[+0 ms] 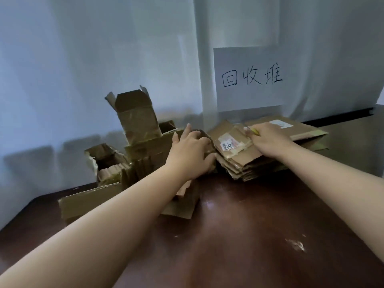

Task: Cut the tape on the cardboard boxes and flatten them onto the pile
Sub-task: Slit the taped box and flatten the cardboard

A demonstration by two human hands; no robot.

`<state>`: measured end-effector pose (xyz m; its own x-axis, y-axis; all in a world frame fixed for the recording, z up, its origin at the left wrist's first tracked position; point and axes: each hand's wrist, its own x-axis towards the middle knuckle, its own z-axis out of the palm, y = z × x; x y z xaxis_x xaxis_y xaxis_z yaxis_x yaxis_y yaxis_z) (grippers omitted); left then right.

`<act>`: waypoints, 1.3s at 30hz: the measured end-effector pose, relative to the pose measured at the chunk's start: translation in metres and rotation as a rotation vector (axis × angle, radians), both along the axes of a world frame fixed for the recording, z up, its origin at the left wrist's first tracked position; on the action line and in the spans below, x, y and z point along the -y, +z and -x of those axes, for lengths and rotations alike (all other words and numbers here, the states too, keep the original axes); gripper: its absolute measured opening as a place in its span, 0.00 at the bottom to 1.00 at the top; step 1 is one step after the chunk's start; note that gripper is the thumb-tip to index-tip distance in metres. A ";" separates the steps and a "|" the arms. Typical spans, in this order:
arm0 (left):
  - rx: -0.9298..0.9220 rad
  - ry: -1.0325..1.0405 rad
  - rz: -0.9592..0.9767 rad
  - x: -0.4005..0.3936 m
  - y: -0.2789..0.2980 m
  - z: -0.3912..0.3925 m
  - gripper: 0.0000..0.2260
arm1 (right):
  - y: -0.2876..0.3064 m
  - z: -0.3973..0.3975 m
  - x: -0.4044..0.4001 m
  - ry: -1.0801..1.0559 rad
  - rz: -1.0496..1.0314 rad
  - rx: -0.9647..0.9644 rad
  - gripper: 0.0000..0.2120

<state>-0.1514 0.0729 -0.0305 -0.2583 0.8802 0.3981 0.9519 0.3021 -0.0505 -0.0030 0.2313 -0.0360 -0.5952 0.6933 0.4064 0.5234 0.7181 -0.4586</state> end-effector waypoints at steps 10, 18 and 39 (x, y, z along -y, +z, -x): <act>0.021 0.168 0.026 0.156 -0.004 0.075 0.20 | 0.001 0.061 0.093 0.065 0.014 -0.037 0.23; 0.133 0.126 -0.256 0.160 0.019 0.111 0.28 | 0.024 0.117 0.111 0.141 -0.013 -0.101 0.11; 0.044 0.046 -0.505 0.122 0.080 0.136 0.26 | 0.015 0.180 0.096 0.061 -0.312 -0.076 0.06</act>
